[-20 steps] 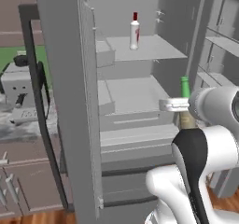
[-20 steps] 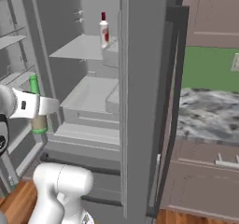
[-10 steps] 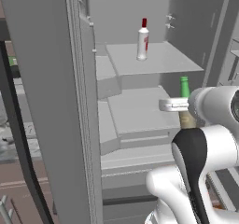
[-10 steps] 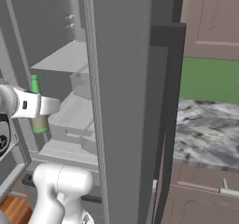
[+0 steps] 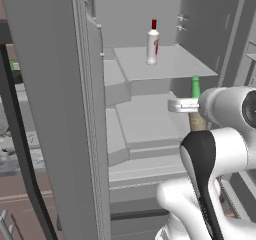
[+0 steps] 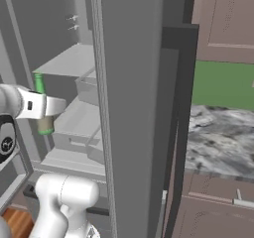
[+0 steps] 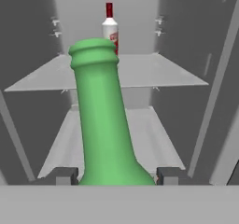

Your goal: Place the beer and liquor on the top shelf of the fridge to keep them out of children's reach, and place the peach on lower shelves for easy access.

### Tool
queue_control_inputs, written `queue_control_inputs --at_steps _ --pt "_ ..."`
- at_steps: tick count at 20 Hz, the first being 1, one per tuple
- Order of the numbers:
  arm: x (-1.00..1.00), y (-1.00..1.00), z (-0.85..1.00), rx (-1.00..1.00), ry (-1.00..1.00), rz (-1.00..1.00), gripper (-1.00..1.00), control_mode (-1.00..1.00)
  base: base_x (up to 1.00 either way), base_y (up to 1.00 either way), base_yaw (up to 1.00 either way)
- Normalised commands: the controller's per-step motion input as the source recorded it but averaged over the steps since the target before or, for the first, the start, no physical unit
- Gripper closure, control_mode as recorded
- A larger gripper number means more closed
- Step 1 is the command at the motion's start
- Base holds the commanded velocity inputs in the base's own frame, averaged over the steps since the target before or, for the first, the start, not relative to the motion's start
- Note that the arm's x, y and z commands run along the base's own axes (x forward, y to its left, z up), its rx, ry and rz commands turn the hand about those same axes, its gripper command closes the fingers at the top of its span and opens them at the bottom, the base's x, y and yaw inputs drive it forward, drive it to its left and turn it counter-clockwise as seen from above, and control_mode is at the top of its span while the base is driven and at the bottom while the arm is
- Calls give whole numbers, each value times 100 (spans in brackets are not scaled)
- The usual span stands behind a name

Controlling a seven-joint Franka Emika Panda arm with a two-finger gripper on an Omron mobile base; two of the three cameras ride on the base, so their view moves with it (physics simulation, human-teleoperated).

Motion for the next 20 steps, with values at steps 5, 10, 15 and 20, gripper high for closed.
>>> queue_control_inputs --at_steps 5,10,15,20 --pt "34 0 40 1 -19 4 100 -100 0 0 0" --pt "34 0 56 0 -8 0 100 -100 0 0 0" --pt "38 3 38 0 0 2 100 -100 0 0 0" --pt "40 0 12 0 0 2 100 -100 0 0 0"
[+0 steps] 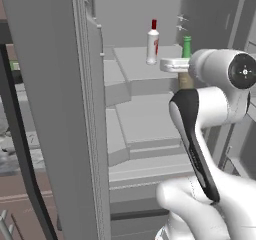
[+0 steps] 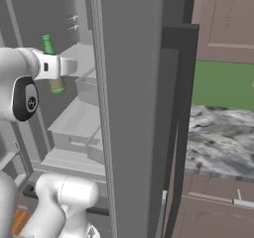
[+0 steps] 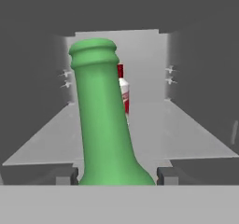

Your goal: Place the beer and liquor on the top shelf of the fridge to keep them out of children's reach, and place the peach on lower shelves for easy access.

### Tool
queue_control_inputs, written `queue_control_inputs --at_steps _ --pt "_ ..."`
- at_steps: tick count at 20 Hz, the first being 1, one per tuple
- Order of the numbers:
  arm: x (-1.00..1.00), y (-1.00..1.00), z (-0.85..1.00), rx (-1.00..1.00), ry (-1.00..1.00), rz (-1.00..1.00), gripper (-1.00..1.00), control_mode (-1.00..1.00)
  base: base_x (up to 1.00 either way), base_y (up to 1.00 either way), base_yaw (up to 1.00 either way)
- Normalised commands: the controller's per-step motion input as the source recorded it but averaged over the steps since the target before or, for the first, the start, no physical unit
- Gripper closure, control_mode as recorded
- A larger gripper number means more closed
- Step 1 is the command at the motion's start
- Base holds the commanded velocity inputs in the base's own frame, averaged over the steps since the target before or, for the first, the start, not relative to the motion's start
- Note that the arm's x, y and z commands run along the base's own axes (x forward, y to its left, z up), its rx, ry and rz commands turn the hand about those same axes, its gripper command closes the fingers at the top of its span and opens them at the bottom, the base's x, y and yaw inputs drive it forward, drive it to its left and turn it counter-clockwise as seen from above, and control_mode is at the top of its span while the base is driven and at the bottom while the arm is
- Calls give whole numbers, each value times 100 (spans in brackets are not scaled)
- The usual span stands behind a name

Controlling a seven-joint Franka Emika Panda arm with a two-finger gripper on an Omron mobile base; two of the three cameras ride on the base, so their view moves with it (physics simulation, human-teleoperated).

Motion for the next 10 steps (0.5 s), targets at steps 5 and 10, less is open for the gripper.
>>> queue_control_inputs --at_steps 5,10 --pt "29 -19 0 0 -2 0 100 -100 0 0 0" --pt "45 -32 0 0 -2 0 100 -100 0 0 0"
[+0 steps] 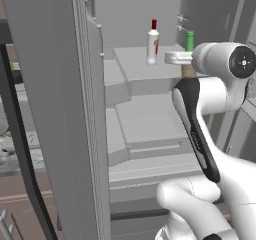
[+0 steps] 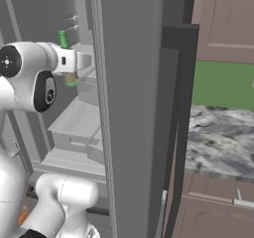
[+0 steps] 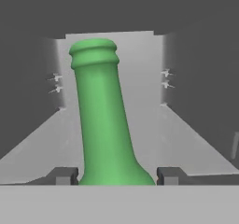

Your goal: Place the beer and liquor on the top shelf of the fridge to keep them out of children's reach, and place the peach on lower shelves for easy access.

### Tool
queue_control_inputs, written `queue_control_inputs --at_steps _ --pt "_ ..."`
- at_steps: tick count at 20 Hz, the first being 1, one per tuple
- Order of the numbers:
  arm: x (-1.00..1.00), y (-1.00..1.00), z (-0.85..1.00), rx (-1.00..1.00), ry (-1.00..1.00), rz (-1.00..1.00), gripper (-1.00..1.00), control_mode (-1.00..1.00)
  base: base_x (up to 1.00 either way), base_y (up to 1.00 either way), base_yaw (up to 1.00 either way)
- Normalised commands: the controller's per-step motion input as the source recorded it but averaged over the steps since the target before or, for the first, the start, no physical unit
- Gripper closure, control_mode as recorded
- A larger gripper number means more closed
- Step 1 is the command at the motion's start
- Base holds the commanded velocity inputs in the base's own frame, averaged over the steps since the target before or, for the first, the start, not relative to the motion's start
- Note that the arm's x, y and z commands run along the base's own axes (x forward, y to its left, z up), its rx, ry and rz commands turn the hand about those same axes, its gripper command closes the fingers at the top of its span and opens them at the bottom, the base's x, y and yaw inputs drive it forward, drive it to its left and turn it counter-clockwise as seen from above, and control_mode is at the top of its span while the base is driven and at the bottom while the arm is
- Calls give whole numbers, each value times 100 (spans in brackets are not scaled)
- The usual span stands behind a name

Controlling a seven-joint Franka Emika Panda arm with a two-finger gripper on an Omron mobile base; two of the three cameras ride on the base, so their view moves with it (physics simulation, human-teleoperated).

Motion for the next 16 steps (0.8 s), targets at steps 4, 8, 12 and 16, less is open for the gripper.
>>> queue_control_inputs --at_steps 4,8,12,16 --pt "58 -22 0 0 0 -2 100 -100 0 0 0" --pt "57 -35 -1 0 0 -4 100 -100 0 0 0" --pt "58 -36 -5 0 0 -5 100 -100 0 0 0" --pt "56 -24 -8 0 0 -3 100 -100 0 0 0"
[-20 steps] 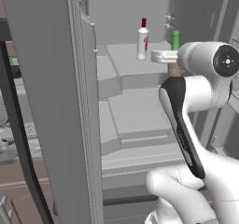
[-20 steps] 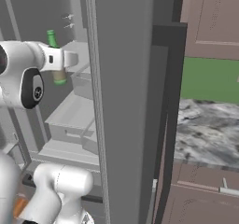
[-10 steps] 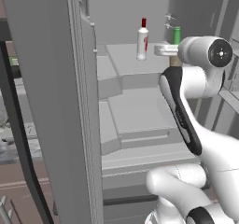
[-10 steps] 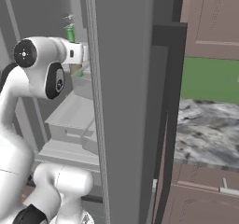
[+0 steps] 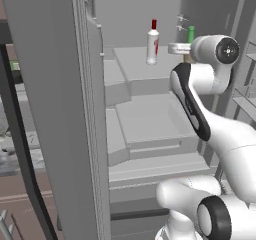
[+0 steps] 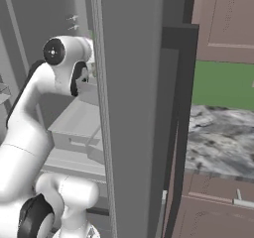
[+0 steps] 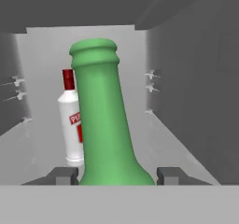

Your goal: Place the beer and liquor on the top shelf of the fridge to keep them out of children's reach, and place the peach on lower shelves for easy access.

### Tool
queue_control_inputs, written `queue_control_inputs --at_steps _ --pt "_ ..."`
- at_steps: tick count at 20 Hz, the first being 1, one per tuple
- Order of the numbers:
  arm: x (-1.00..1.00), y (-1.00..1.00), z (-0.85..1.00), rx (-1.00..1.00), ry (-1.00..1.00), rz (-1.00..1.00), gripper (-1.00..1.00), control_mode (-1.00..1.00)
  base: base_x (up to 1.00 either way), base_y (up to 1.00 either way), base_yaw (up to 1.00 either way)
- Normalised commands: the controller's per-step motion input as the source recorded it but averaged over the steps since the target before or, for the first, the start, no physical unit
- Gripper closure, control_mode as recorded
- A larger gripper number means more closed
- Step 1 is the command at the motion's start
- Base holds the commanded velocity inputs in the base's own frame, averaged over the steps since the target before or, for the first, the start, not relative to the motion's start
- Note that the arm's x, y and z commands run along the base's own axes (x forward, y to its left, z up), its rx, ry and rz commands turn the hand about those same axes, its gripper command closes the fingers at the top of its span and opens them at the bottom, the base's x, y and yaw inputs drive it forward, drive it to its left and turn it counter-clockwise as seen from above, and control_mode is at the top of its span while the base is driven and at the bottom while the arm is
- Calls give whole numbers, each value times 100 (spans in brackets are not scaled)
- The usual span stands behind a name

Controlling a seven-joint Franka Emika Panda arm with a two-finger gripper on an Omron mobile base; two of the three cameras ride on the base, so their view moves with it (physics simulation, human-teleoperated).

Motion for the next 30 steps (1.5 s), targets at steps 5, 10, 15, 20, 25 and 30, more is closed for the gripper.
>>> queue_control_inputs --at_steps 5,10,15,20,25,30 --pt "45 -10 -16 1 -2 0 100 -100 0 0 0" --pt "33 -3 -29 2 -4 0 100 -100 0 0 0" --pt "37 0 -29 0 -3 0 100 -100 0 0 0" --pt "53 0 -10 0 -2 0 100 -100 0 0 0" --pt "53 0 -7 0 -2 0 100 -100 0 0 0" --pt "48 -5 -12 1 -1 0 100 -100 0 0 0"
